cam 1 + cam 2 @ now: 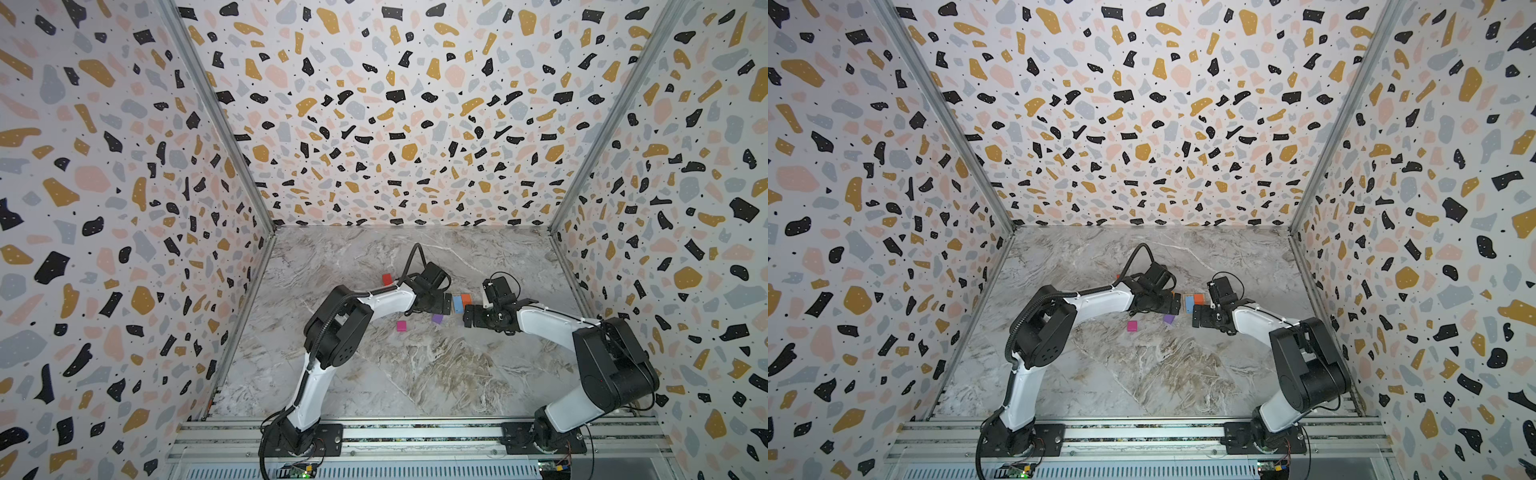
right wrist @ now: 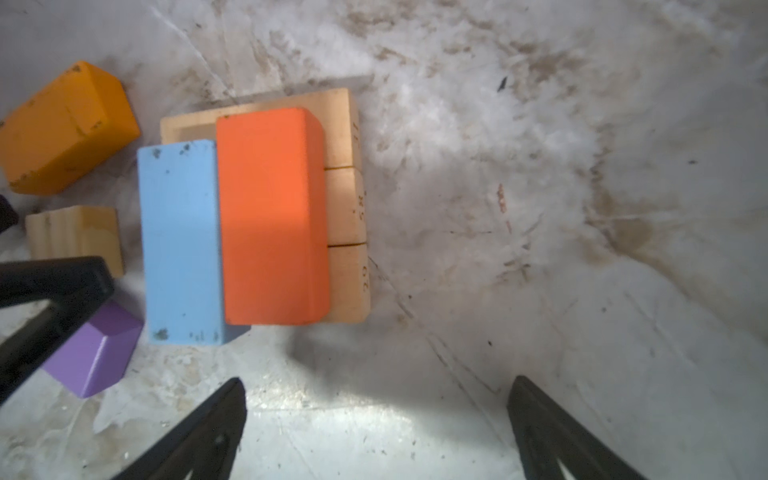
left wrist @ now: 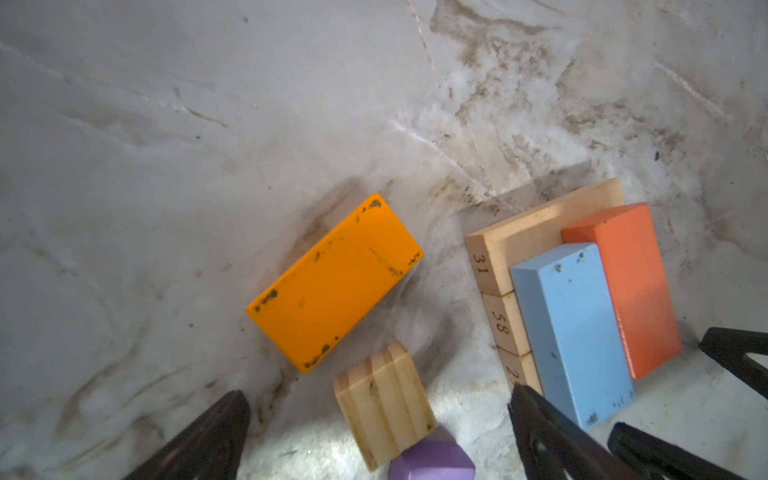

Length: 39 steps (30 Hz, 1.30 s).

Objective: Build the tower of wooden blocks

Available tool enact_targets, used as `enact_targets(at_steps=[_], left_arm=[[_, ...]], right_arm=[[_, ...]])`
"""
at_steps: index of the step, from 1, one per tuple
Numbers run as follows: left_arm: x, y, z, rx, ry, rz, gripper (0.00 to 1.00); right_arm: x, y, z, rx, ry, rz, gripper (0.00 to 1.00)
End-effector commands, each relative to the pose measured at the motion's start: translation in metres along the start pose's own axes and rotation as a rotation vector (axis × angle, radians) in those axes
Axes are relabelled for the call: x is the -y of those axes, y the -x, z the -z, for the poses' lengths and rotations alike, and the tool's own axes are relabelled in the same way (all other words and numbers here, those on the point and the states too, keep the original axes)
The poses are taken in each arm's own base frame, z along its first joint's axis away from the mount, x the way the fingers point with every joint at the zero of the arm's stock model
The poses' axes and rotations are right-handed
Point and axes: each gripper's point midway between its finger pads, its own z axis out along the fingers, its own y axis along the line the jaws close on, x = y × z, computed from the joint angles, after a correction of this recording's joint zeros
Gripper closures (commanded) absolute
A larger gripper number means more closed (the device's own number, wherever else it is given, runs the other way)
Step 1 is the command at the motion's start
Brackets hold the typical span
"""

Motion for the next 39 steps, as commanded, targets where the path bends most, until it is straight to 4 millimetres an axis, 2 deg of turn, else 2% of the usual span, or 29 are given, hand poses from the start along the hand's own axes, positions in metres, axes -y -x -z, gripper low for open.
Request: enact_targets(at_steps=[1, 39], left_arm=[[0.0011, 0.0027, 0.0101, 0.010, -0.017, 0.002, 0.00], [0.0020, 0.0009, 0.0100, 0.004, -0.024, 0.008, 0.00]], right_arm=[[-0.0084, 0.0101, 0.0034, 0.018, 0.024, -0.007, 0.00], [-0.0106, 0.0177, -0.0026, 0.022, 0.024, -0.022, 0.00]])
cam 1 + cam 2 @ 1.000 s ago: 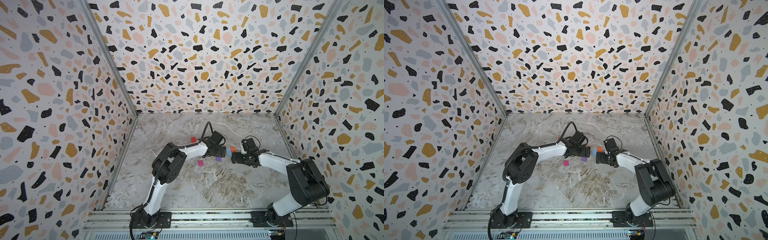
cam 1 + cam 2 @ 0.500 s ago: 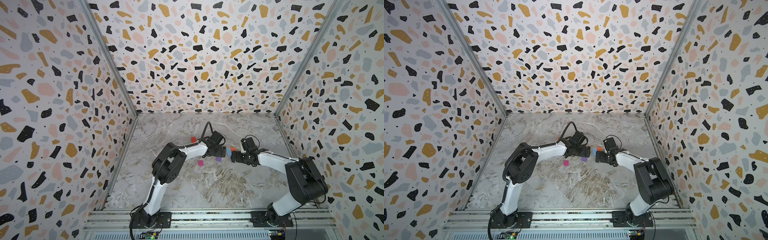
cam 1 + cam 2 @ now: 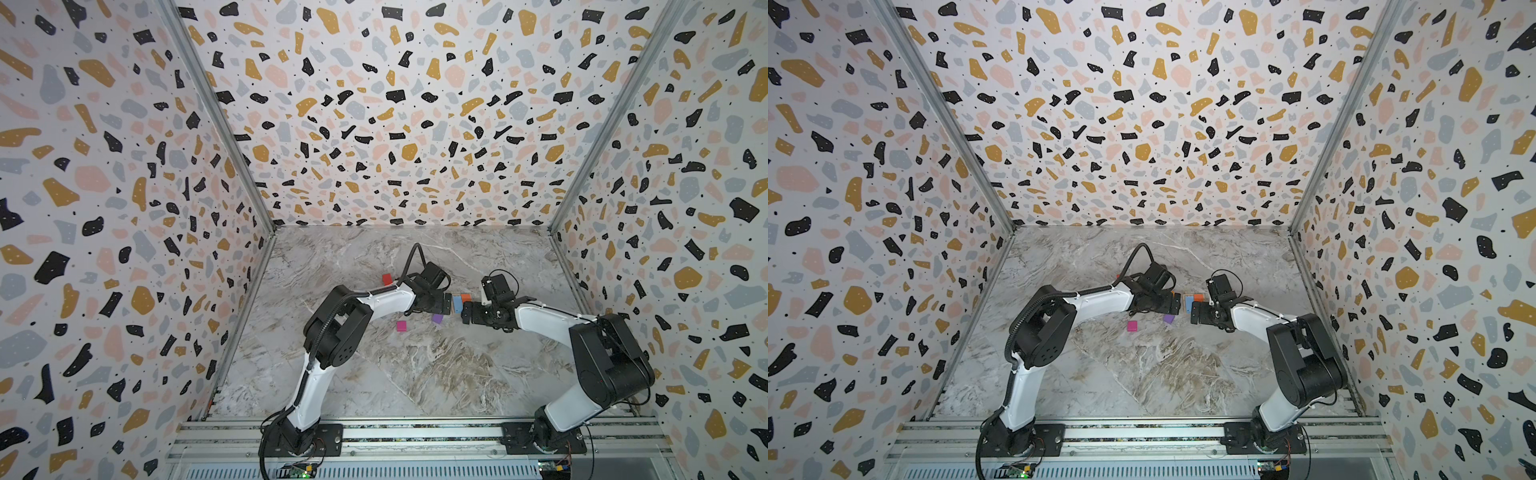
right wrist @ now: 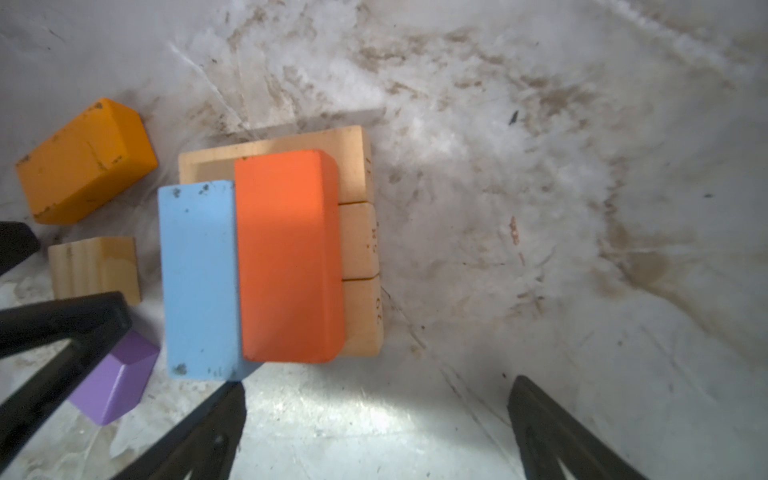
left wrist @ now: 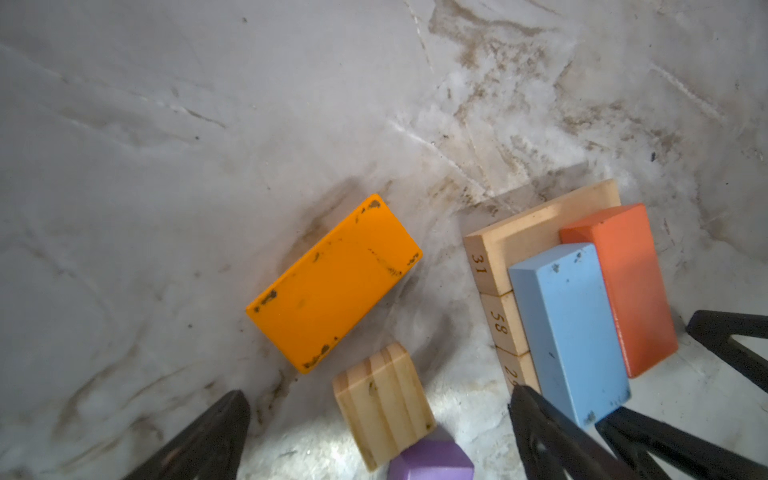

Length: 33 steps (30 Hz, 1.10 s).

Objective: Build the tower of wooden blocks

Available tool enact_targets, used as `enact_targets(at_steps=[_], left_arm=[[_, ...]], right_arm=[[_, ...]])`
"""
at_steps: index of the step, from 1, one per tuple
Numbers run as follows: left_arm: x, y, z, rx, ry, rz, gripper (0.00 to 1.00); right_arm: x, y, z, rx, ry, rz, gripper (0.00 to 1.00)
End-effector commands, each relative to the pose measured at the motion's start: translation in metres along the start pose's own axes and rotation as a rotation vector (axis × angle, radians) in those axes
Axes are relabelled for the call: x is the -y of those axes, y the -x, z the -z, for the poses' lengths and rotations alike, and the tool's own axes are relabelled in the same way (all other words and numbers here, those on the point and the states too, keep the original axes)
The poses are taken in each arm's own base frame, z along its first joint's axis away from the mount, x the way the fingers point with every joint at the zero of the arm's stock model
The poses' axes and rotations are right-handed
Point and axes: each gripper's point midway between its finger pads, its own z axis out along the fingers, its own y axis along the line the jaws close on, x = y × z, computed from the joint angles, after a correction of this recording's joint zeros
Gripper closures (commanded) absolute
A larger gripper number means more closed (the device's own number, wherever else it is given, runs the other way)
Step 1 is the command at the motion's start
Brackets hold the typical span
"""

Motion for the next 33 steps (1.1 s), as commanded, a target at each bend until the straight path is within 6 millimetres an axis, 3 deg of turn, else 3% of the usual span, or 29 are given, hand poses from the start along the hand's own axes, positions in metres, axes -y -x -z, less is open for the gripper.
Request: enact_targets(at_steps=[1, 33], left_arm=[[0.0014, 0.0020, 0.0098, 0.006, -0.017, 0.007, 0.00], [0.0051, 0.0030, 0.0058, 0.000, -0.023, 0.009, 0.00]], right_arm=[[-0.0039, 0.0092, 0.0018, 0.012, 0.001, -0.008, 0.00], [-0.0028, 0.0153, 0.0019, 0.027, -0.008, -0.012, 0.00]])
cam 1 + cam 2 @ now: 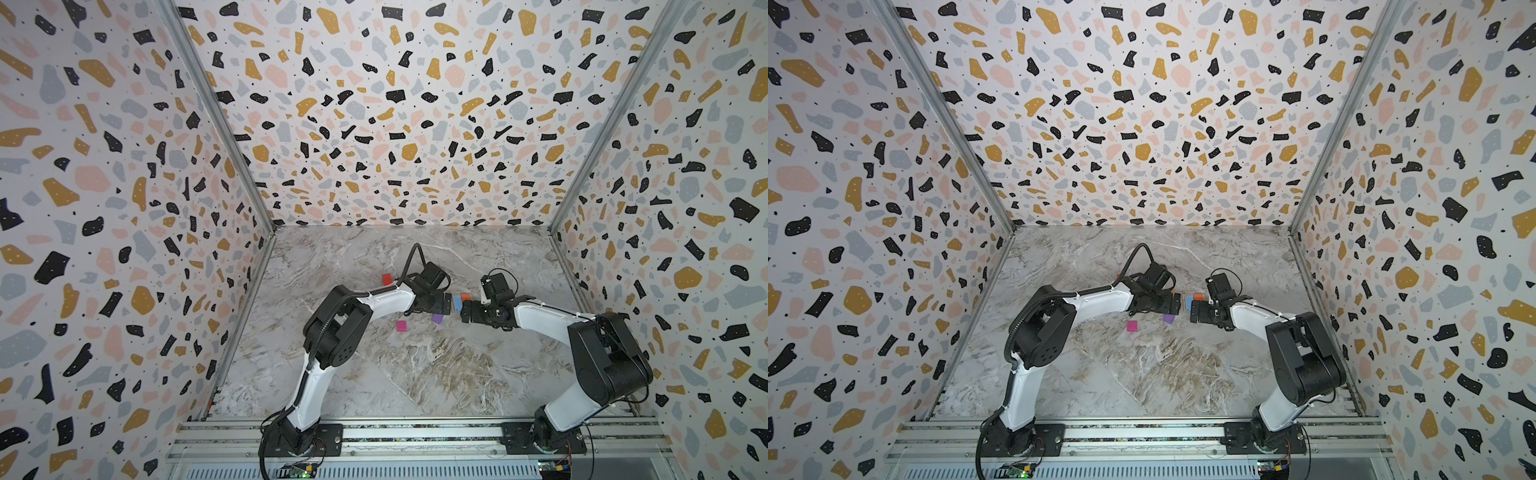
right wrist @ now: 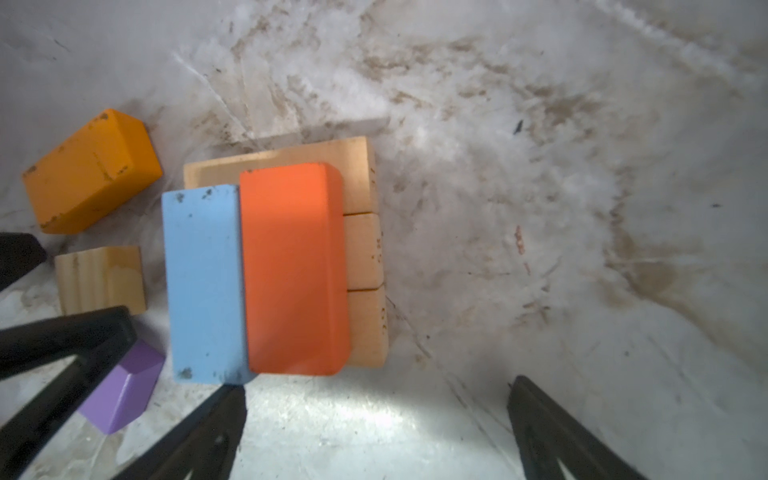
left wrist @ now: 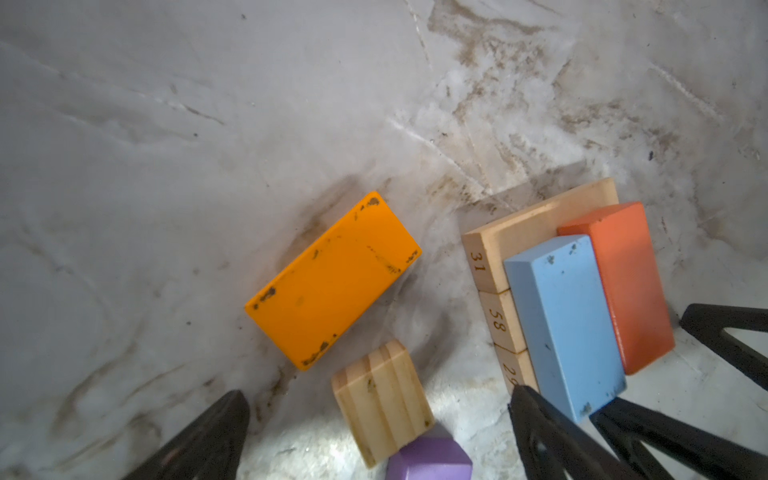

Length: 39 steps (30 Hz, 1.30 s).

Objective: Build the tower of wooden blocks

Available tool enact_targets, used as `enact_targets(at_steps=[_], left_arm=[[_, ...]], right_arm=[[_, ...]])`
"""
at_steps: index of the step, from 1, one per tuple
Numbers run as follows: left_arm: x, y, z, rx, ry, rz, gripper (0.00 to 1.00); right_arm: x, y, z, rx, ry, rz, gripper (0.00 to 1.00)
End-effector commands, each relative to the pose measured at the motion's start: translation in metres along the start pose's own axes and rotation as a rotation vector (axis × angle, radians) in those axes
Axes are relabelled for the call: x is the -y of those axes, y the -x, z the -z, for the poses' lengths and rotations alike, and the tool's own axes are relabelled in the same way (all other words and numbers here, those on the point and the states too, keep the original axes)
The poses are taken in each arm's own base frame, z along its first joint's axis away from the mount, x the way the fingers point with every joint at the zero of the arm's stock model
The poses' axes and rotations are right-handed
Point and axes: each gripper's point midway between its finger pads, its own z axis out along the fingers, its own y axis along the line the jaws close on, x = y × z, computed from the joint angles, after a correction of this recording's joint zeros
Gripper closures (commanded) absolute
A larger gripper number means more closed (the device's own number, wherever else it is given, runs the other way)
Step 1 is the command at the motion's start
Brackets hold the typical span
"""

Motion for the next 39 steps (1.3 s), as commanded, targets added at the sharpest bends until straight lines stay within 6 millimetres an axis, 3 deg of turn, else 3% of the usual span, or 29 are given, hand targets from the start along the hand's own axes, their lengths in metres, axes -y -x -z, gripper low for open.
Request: enact_targets(at_steps=[1, 31, 39], left_arm=[[0.005, 0.004, 0.006, 0.003, -0.021, 0.007, 0.00], [0.006, 0.005, 0.008, 0.001, -0.014, -0.002, 0.00], [0.008, 0.007, 0.008, 0.002, -0.017, -0.003, 0.00]], right_arm=[[-0.001, 0.012, 0.003, 0.023, -0.008, -0.010, 0.00], [-0.001, 0.014, 0.003, 0.028, -0.007, -0.016, 0.01], [-0.009, 0.021, 0.026, 0.069, 0.032, 0.016, 0.01]])
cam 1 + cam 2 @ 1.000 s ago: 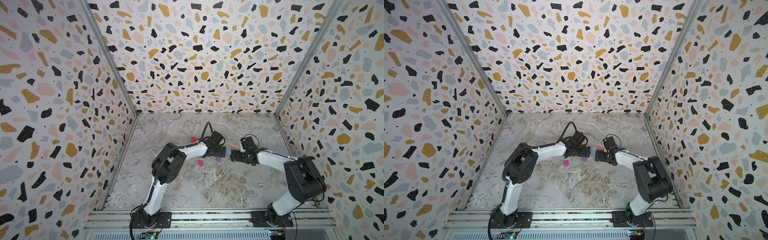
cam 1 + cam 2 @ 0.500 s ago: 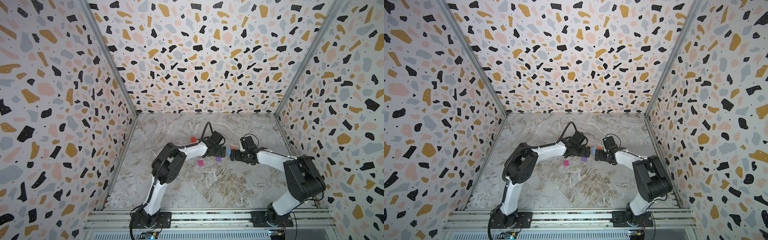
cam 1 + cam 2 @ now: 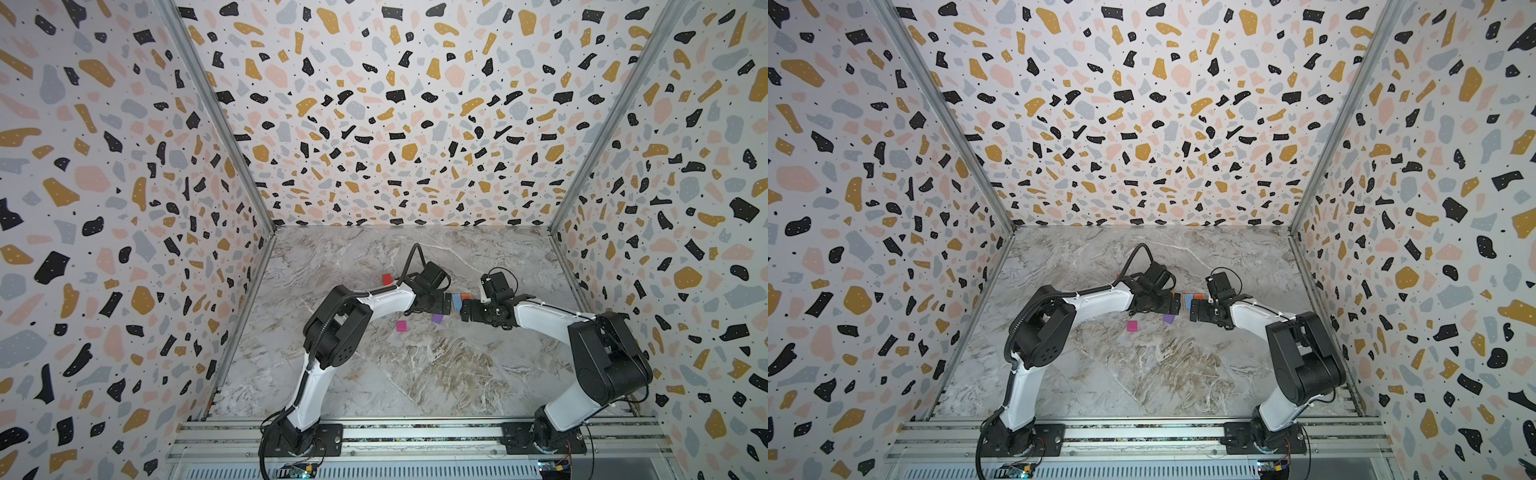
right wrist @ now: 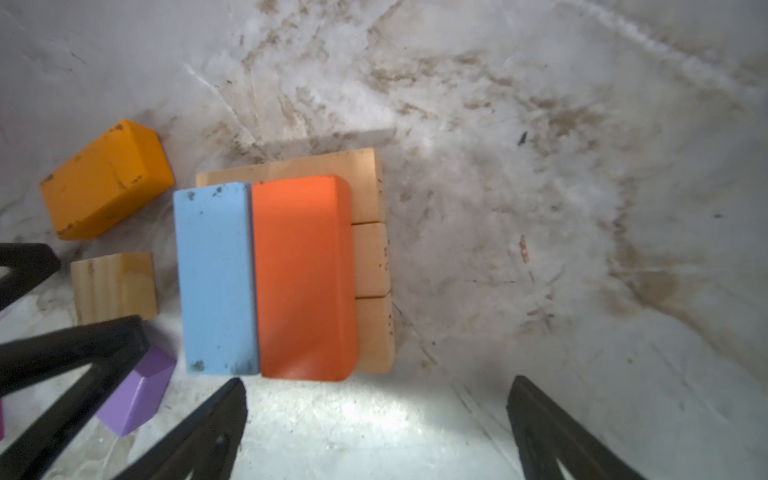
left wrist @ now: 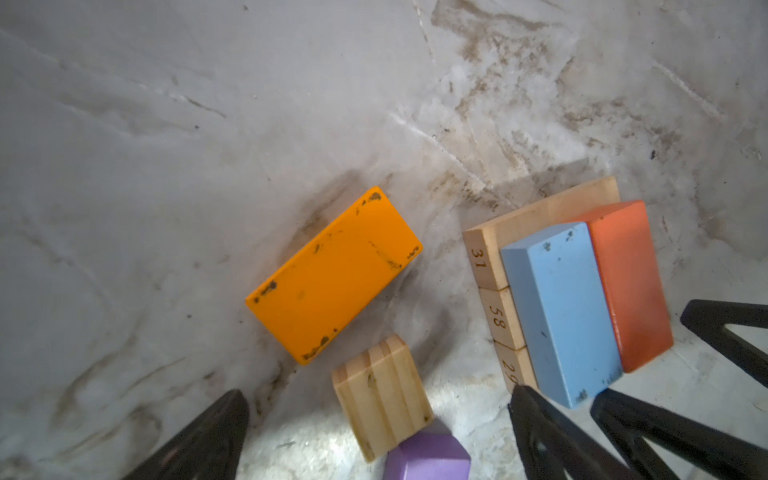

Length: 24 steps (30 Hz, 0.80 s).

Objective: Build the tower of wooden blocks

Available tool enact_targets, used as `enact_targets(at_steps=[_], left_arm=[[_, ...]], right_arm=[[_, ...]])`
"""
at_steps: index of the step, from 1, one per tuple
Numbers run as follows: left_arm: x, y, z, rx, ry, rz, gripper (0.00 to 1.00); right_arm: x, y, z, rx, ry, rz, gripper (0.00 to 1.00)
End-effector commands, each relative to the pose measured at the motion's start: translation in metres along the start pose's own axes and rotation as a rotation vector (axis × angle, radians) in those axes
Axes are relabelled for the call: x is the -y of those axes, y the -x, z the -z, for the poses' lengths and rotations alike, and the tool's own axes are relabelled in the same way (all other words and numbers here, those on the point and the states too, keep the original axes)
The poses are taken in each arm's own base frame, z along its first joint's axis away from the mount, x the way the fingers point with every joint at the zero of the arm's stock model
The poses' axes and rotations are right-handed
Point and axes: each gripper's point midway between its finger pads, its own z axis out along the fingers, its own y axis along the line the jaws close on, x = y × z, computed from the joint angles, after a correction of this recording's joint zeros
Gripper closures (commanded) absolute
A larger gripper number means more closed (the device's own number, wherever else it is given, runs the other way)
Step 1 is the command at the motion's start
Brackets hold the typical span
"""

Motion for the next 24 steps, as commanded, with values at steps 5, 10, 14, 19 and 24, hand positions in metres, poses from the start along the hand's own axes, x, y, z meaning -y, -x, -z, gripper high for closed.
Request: enact_targets(at_steps=[5, 10, 14, 19, 24], left_arm=[[0.009, 0.007, 0.006, 0.007, -0.022, -0.004, 0.00], [0.010, 0.006, 0.004, -0.001, -0.020, -0.007, 0.00], [0.011, 0.005, 0.002, -0.002, -0.017, -0.005, 0.00], [0.010, 0.001, -0.004, -0.024, -0.013, 0.011, 0.00], [0.010, 0.003, -0.005, -0.020, -0.007, 0.018, 0.00]], right_arm=[[-0.010, 0.027, 0.039, 0.093, 0.029, 0.019, 0.01], [0.007, 0.044, 0.047, 0.140, -0.023, 0.001, 0.01], [0.028, 0.055, 0.046, 0.155, -0.070, -0.026, 0.01], [0.050, 0.059, 0.038, 0.147, -0.116, -0.051, 0.01], [0.058, 0.058, 0.028, 0.139, -0.113, -0.074, 0.01]])
